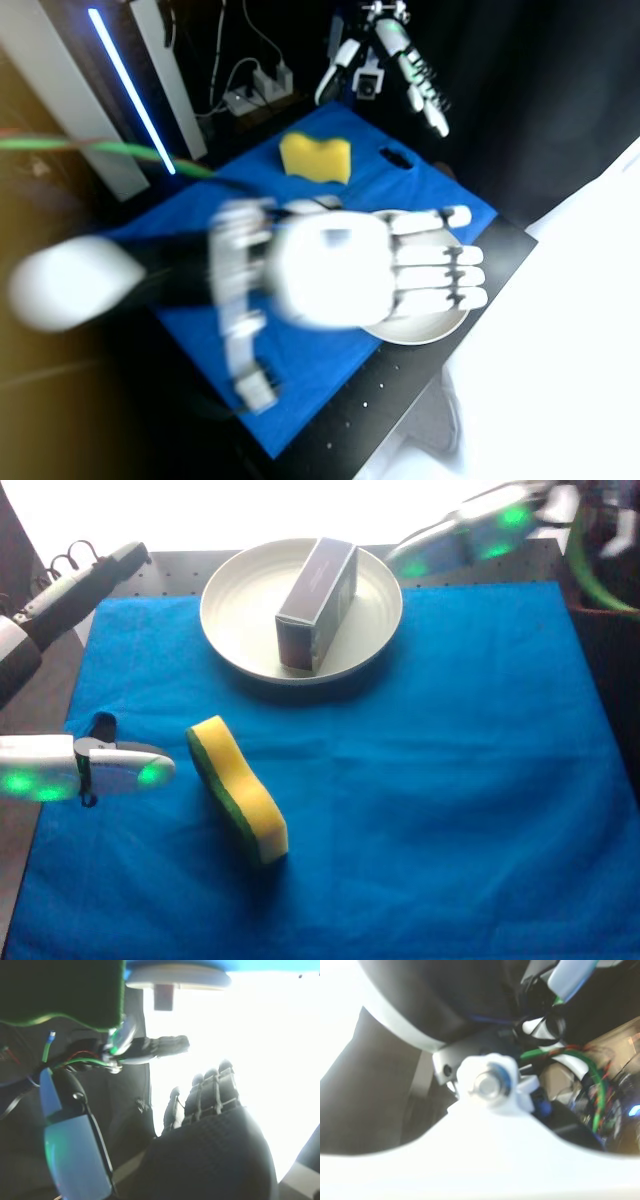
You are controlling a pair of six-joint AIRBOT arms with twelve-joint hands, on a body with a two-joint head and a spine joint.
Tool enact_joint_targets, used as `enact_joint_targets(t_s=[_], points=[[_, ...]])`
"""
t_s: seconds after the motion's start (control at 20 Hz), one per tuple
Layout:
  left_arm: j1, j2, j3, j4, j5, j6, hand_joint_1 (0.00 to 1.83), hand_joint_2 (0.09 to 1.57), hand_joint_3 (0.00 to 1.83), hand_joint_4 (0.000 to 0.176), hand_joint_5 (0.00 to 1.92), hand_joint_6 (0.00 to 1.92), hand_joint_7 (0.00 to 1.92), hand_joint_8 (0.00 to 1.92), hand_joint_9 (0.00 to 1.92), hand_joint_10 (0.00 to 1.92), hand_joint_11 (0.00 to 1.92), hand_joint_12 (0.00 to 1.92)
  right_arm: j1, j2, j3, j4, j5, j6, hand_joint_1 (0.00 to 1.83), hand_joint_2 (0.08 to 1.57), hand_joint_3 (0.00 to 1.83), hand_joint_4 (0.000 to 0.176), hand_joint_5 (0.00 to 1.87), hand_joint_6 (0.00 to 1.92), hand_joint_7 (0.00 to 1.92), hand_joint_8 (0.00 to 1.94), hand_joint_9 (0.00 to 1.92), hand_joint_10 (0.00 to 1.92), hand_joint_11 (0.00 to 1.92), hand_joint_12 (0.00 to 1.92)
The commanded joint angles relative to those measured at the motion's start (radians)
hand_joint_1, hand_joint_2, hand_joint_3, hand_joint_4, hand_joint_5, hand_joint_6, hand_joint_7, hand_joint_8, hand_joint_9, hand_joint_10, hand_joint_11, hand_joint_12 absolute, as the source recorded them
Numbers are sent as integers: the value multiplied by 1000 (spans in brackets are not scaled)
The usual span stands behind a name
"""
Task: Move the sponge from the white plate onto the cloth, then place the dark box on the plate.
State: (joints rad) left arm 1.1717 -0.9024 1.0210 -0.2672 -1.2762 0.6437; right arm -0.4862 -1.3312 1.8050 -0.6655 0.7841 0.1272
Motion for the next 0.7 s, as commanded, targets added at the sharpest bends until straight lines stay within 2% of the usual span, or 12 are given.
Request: enact_joint_targets(t_s=[0.0, 0.05, 0.1, 0.15, 0.2, 0.25, 0.35, 0.4, 0.45, 0.55, 0.6, 0.65], points=[[-7, -1, -6, -5, -160, -5, 831, 728, 0, 176, 0, 0, 0, 0, 0, 0, 13, 9, -25, 32, -43, 93, 211, 0, 693, 792, 0, 176, 0, 0, 0, 0, 0, 0, 0, 0], [-6, 3, -9, -7, -175, -5, 799, 733, 0, 176, 0, 0, 0, 0, 0, 0, 26, 16, -54, 70, -81, 136, 265, -6, 699, 804, 0, 145, 0, 0, 0, 0, 0, 0, 0, 0], [0, 10, -15, -11, -202, -5, 752, 746, 6, 176, 0, 0, 0, 0, 0, 0, 43, 25, -110, 134, -155, 204, 344, -40, 710, 808, 0, 167, 0, 0, 0, 0, 0, 0, 0, 0], [12, 21, -27, -16, -245, -5, 653, 793, 12, 148, 0, 0, 0, 0, 0, 0, 15, 282, -207, 204, -248, 307, 461, -103, 805, 797, 0, 174, 0, 0, 0, 0, 0, 0, 0, 0], [16, 24, -31, -17, -256, -5, 653, 793, 12, 148, 0, 0, 0, 0, 0, 0, 15, 282, -243, 223, -277, 338, 496, -122, 805, 797, 0, 174, 0, 0, 0, 0, 0, 0, 0, 0], [23, 30, -41, -19, -283, -5, 641, 791, 4, 87, 0, 0, 0, 0, 0, 0, 2, 433, -303, 256, -332, 400, 561, -157, 799, 802, 0, 176, 0, 0, 0, 0, 0, 0, 0, 0], [44, 35, -56, -29, -335, -5, 664, 762, 0, 52, 0, 0, 0, 0, 0, 0, 0, 401, -427, 291, -404, 507, 693, -191, 661, 796, 0, 176, 0, 0, 0, 0, 0, 0, 0, 0], [48, 36, -60, -30, -350, -5, 576, 827, 10, 72, 0, 0, 0, 0, 0, 0, 0, 499, -466, 294, -420, 539, 738, -191, 622, 789, 0, 176, 0, 0, 0, 0, 0, 0, 0, 0], [50, 36, -66, -31, -372, -5, 568, 874, 13, 131, 0, 0, 0, 0, 0, 0, 0, 471, -531, 297, -445, 598, 806, -191, 612, 810, 4, 176, 0, 0, 0, 0, 0, 0, 0, 0], [50, 36, -69, -29, -400, -5, 555, 941, 7, 127, 0, 0, 0, 0, 0, 0, 0, 656, -620, 296, -472, 679, 879, -191, 651, 848, 15, 176, 0, 0, 0, 0, 0, 0, 0, 0], [50, 37, -74, -23, -414, -4, 534, 1013, 12, 111, 0, 0, 0, 0, 0, 0, 0, 518, -659, 297, -488, 711, 916, -191, 619, 949, 16, 176, 0, 0, 0, 0, 0, 0, 0, 0], [50, 39, -80, -16, -433, -4, 494, 1201, 15, 141, 49, 4, 0, 0, 0, 0, 0, 90, -680, 296, -500, 722, 939, -191, 855, 954, 0, 176, 41, 15, 0, 0, 0, 0, 0, 0]])
